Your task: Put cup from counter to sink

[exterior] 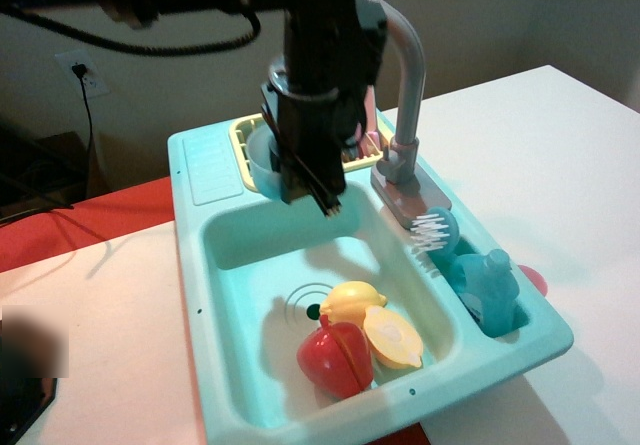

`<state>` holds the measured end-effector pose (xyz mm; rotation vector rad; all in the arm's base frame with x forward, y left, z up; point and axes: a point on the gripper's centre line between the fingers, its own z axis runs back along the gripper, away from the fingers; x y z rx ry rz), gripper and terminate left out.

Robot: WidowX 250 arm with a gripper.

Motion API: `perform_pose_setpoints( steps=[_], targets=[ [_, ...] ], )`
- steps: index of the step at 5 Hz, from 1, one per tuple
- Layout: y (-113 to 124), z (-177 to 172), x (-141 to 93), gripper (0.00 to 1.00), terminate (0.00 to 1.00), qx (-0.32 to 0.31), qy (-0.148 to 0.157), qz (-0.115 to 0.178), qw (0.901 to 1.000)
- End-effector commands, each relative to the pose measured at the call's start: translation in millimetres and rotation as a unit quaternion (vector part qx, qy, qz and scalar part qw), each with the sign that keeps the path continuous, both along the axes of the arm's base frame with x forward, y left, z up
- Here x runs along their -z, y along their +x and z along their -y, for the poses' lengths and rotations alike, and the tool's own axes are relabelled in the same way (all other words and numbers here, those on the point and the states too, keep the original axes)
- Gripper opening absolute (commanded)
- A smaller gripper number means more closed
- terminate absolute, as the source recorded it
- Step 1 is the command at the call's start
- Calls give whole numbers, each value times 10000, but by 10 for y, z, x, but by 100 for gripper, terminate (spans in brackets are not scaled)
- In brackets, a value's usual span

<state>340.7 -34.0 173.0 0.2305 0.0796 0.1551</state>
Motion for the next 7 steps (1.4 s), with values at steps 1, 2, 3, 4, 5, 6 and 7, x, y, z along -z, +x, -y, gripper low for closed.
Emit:
perform_pose_setpoints(
  steps=[1,2,3,4,5,6,7],
  targets=[
    [-21,19,347,0,0,-75,275,-96,9995],
    [-22,-41,518,0,0,-135,353,-184,9991],
    [-16,-92,605,0,0,-218,385,-214,9988],
    [-20,-148,556,100,0,-350,317,-190,9987],
    [-1,-194,489,100,0,-454,368,-281,9979],
    [-3,-208,464,100,0,-467,374,-332,9977],
    [-9,-227,430,100,0,-507,352,-342,9975]
  ],
)
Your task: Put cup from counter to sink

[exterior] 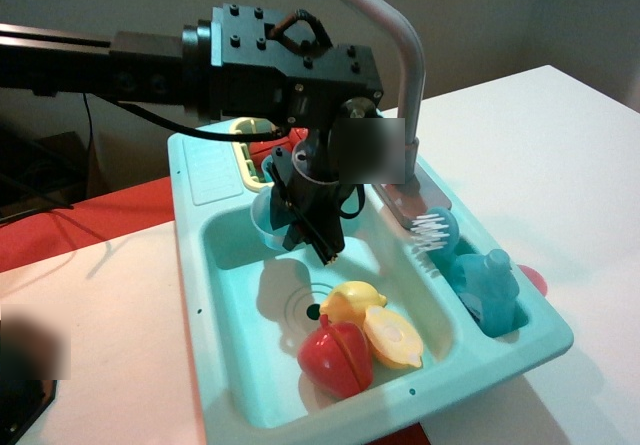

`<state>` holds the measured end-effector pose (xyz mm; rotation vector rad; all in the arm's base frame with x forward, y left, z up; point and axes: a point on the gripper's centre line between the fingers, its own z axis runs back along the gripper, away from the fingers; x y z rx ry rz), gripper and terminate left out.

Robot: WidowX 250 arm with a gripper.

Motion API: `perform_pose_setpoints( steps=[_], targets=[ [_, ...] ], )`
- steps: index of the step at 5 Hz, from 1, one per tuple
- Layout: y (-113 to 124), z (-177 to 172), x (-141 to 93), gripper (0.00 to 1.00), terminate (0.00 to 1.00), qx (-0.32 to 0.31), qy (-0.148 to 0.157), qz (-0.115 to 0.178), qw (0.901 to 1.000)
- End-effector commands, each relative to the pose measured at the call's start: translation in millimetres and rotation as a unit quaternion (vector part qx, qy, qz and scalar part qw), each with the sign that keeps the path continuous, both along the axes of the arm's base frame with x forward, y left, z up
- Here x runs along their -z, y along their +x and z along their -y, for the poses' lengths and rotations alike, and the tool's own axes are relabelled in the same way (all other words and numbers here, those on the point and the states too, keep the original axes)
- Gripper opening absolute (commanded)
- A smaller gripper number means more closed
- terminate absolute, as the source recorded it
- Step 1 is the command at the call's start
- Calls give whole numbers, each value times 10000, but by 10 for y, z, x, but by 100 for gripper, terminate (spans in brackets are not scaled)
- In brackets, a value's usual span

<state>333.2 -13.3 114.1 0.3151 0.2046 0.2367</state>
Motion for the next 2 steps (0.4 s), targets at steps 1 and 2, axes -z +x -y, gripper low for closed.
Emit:
perform_pose_setpoints(
  steps=[1,2],
  targets=[
    [49,-89,-331,100,0,-68,21,307,9995],
    [-3,-187,-468,100,0,-148,43,343,9993]
  ],
)
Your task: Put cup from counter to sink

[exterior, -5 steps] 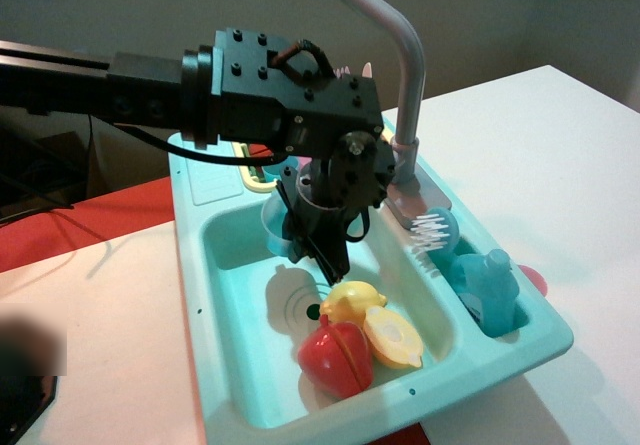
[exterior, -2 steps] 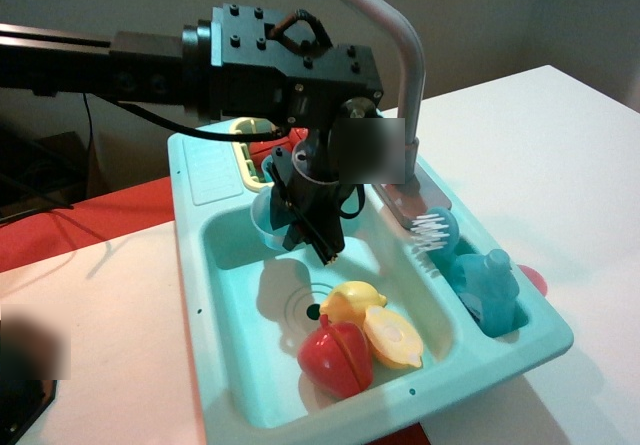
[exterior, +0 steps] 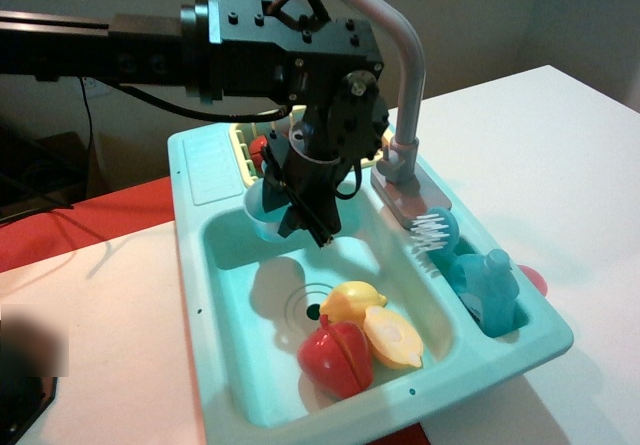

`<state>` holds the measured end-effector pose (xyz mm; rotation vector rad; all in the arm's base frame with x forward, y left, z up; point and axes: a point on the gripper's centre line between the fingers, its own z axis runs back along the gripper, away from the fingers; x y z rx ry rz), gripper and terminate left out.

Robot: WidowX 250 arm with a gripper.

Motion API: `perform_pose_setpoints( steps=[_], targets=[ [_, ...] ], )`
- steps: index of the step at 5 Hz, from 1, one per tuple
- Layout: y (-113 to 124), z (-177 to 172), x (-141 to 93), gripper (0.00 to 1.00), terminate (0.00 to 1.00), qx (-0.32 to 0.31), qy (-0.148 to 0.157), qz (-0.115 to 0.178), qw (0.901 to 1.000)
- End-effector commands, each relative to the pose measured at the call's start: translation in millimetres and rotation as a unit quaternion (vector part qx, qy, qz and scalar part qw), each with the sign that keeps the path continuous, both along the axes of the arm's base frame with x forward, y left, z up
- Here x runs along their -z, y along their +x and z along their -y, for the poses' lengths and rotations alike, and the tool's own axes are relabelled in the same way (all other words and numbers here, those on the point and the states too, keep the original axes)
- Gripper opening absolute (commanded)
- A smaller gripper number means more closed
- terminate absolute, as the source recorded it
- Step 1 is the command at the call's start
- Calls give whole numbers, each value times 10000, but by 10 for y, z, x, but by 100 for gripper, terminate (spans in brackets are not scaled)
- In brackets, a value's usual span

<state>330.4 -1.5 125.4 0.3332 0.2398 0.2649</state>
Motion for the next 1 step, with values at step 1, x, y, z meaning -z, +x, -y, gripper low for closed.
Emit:
perform_pose_setpoints(
  steps=[1],
  targets=[
    [-23,-119,-388,100,100,-72,-34,466,9989]
  ],
)
